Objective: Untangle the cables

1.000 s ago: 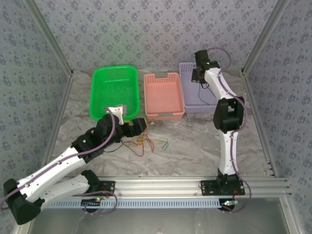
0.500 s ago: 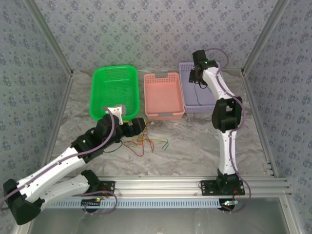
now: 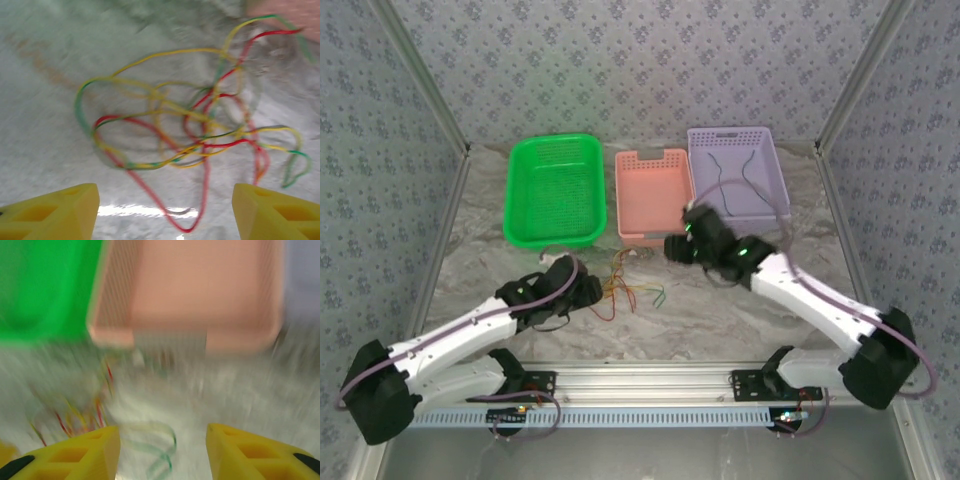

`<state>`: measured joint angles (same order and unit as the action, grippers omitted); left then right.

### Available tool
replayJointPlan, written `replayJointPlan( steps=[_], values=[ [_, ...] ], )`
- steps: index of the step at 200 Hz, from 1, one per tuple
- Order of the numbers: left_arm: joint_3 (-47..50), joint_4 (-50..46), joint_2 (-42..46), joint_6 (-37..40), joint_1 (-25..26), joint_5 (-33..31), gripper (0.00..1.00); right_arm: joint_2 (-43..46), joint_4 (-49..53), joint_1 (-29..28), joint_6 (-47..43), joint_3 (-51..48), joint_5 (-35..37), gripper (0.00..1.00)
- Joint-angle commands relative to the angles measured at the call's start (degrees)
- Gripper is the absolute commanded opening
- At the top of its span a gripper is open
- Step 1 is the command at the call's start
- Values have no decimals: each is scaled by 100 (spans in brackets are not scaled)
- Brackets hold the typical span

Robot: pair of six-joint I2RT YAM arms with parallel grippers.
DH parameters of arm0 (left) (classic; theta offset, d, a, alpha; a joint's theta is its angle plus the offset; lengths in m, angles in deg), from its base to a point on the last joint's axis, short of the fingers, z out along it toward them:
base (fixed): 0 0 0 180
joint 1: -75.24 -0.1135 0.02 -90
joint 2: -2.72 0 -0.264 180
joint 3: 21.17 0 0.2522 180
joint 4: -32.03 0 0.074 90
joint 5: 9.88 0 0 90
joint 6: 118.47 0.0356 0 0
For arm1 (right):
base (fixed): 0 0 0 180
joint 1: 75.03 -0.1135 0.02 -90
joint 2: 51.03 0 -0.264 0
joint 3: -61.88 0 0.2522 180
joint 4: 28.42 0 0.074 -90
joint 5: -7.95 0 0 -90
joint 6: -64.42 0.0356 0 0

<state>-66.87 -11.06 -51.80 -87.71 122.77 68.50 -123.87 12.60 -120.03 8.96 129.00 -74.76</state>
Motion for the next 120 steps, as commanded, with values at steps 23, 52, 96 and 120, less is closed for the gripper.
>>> replayJointPlan(
  steps=[23,52,96,120],
  values=[
    [889,214,957,-999,19,-122,63,-837,-326,-1116,383,-604,268,60],
    [971,894,471,-1119,16,81,63,-1446,-601,-1159,200,-507,247,60],
    [767,1653,-445,-1125,2,-10,64,-2012,-724,-1037,-31,-281,515,59],
    [634,1870,-1007,-1083,-38,-124,64,-2212,-823,-917,-149,-153,444,52]
  ],
)
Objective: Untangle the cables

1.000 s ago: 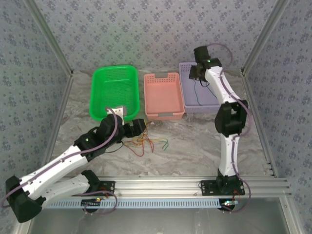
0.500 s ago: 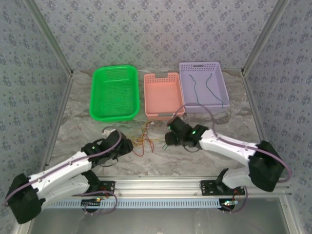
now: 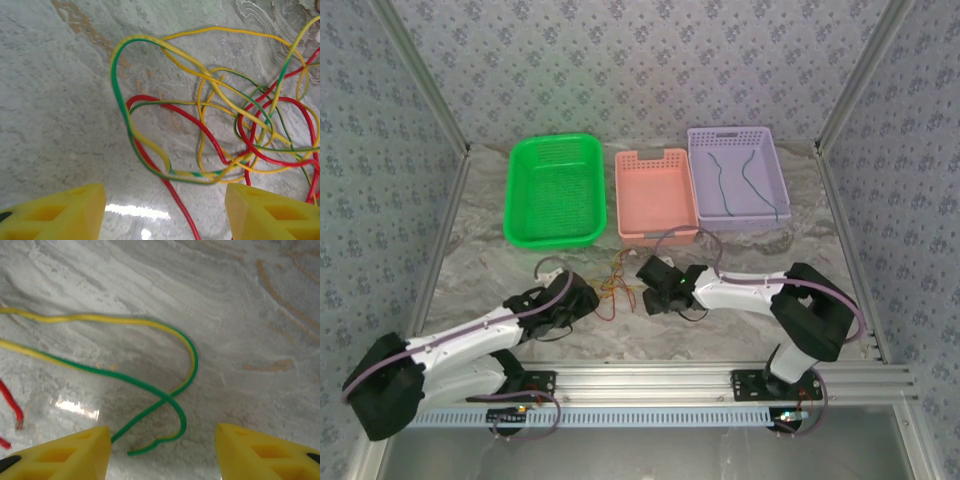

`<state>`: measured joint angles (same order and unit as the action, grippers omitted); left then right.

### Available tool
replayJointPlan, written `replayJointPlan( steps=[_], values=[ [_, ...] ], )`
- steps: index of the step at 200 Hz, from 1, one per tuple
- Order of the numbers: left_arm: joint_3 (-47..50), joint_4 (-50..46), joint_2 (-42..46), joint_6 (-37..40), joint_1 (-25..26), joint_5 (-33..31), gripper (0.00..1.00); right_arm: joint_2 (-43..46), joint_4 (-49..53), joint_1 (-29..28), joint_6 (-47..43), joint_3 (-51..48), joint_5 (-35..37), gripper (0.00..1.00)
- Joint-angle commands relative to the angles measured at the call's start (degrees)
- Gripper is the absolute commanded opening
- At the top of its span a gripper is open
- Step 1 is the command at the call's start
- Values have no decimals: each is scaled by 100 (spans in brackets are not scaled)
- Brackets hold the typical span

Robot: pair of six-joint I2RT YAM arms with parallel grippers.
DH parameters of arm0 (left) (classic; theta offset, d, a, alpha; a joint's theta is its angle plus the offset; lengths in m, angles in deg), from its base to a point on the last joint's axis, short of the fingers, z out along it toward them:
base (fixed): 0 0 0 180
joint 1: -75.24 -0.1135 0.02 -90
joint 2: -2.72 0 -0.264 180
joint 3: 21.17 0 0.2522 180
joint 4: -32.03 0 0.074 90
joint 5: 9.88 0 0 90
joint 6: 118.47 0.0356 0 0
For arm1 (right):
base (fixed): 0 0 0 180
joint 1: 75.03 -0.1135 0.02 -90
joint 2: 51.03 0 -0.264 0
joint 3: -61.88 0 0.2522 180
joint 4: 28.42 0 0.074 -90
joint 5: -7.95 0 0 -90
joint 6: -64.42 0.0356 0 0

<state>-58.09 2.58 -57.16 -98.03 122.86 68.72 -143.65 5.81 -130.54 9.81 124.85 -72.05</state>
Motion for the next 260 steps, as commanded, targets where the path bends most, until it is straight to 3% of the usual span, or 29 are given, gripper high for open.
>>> replayJointPlan(
  steps=[1,13,21,30,46,55,91,116,139,171,260],
  values=[
    [-248,527,-498,-50,-53,-149,64,-241,-150,136,-235,268,171,51],
    [-221,793,-783,6,-136,-153,62,-314,-179,162,-253,312,117,40],
    [-203,938,-968,23,-202,-169,54,-344,-169,160,-245,335,112,33],
    [-166,1120,-1161,55,-280,-191,40,-308,-157,158,-228,304,123,25],
    [-101,1286,-1323,79,-450,-214,0,-41,-130,154,-185,148,276,7],
    [-123,1099,-1225,110,-505,-324,0,247,3,166,-124,28,463,0],
    [-206,55,129,586,-789,-667,0,1798,563,695,-137,-494,817,0],
    [-318,-777,1143,869,-1115,-795,0,2877,922,1430,-296,-685,558,0],
    [-311,-1047,1756,1071,-1515,-520,0,3572,1149,2135,-442,-654,214,0],
    [-453,-983,1923,1182,-1770,-62,0,3710,1188,2726,-562,-512,-252,0],
    [-998,-224,1926,1392,-1762,1133,0,3621,691,2789,-490,-973,-896,0]
  ],
)
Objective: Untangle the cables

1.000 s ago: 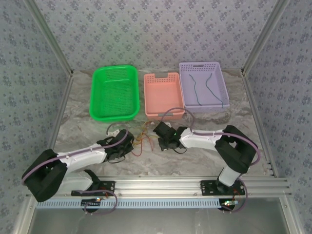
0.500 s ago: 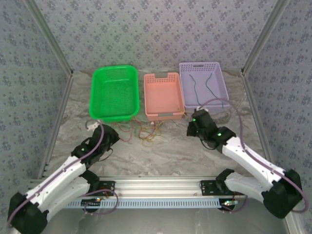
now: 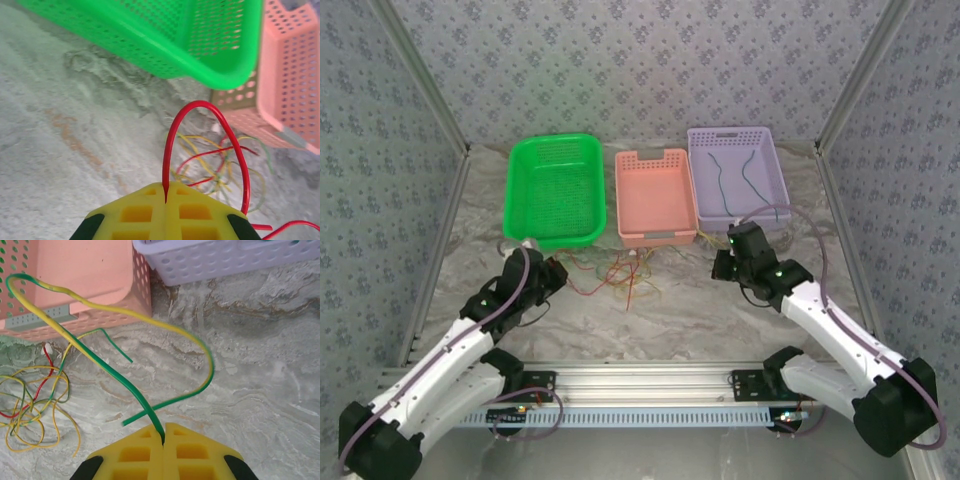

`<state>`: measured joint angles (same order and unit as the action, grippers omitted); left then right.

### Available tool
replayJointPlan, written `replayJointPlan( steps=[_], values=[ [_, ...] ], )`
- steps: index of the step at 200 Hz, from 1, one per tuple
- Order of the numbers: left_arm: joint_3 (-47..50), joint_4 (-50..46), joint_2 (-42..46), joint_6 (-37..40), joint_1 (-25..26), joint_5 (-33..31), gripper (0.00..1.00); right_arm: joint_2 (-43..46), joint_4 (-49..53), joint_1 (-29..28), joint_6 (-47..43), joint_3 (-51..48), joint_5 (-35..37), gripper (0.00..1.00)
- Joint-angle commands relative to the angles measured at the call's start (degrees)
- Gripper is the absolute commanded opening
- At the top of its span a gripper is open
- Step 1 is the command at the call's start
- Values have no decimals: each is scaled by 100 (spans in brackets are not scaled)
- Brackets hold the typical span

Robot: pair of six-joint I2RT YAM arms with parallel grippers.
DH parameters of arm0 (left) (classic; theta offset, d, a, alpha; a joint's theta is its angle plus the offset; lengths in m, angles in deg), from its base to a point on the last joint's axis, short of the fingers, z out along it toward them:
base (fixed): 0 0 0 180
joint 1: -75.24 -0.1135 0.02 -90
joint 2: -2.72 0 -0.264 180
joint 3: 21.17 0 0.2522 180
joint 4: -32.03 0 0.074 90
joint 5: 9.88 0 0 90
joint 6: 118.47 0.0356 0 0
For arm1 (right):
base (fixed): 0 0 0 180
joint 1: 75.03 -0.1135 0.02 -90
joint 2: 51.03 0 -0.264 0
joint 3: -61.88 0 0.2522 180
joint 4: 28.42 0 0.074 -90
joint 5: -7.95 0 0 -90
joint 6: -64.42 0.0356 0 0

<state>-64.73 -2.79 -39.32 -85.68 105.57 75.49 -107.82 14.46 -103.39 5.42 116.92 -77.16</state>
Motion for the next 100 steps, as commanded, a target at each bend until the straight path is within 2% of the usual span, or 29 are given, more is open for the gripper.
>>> replayJointPlan(
  steps=[1,23,59,100],
  values=[
    [-342,313,143,157,-30,468,0,42,-181,80,-55,-180,-402,0],
    [-497,295,142,149,-17,610,0,155,-279,144,-93,-248,-721,0],
    [-558,173,-75,162,57,751,0,470,-392,363,-225,-200,-1772,0],
    [-184,818,-559,-7,482,673,0,642,-588,473,-68,-136,-2480,0]
  ],
)
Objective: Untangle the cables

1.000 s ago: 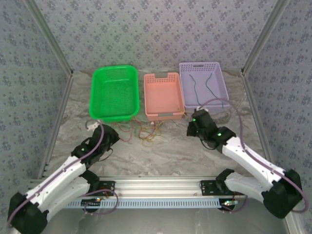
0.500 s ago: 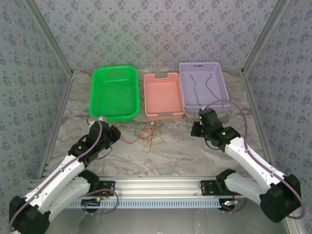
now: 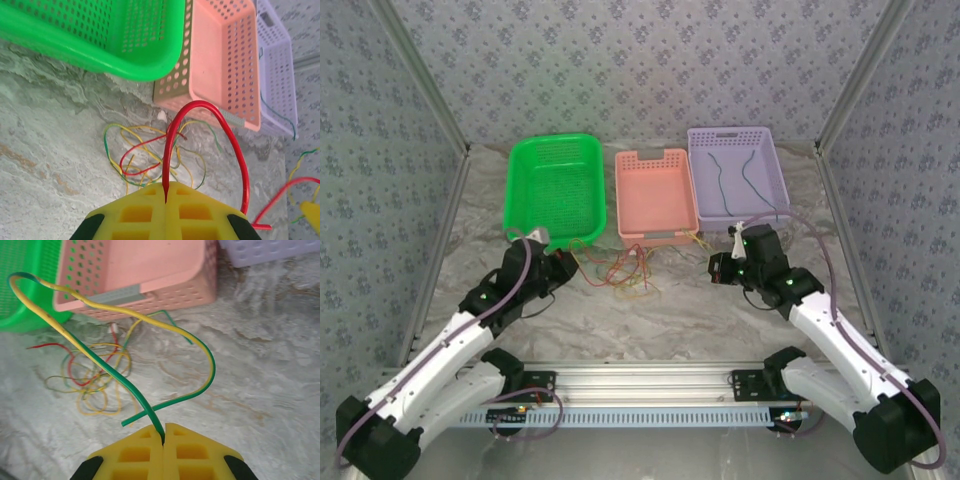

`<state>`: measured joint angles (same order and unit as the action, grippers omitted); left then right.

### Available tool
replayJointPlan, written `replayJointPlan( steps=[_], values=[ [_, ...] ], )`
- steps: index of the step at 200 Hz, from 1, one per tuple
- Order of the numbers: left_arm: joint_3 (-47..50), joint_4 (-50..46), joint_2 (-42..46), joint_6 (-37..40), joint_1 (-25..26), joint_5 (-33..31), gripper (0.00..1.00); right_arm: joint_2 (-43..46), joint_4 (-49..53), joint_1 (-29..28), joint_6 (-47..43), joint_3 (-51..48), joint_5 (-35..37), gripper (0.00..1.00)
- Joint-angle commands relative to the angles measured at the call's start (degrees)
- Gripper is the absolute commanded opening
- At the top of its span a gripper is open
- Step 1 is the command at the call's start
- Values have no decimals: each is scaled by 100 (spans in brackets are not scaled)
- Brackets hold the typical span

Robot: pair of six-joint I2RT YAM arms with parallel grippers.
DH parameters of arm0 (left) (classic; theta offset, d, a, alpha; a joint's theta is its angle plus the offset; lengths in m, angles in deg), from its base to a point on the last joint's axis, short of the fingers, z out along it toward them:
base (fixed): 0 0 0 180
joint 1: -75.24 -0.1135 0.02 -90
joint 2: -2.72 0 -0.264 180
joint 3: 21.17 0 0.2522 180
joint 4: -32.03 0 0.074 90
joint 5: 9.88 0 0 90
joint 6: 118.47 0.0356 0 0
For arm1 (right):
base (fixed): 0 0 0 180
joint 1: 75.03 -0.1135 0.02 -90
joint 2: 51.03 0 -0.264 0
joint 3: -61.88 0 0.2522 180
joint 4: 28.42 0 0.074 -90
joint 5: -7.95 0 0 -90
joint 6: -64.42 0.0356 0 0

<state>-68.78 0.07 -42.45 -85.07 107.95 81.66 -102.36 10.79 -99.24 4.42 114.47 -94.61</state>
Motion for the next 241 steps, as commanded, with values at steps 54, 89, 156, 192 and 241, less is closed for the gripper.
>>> replayJointPlan(
  steps=[54,89,156,192,241],
  values=[
    [427,1601,-1385,-194,708,-199,0,118,-1194,74,533,-25,-1848,0],
    [295,2370,-2192,-234,720,-154,22,-113,-1802,75,976,-9,-2387,0],
    [-496,2252,-2116,-50,781,-15,57,-458,-2855,48,1252,46,-2866,0],
    [-687,2716,-1872,-612,1145,424,53,-710,-3139,-186,1233,215,-2699,0],
    [-1248,2882,-2180,-697,1825,321,53,-1122,-3002,-521,1053,458,-2408,0]
  ],
)
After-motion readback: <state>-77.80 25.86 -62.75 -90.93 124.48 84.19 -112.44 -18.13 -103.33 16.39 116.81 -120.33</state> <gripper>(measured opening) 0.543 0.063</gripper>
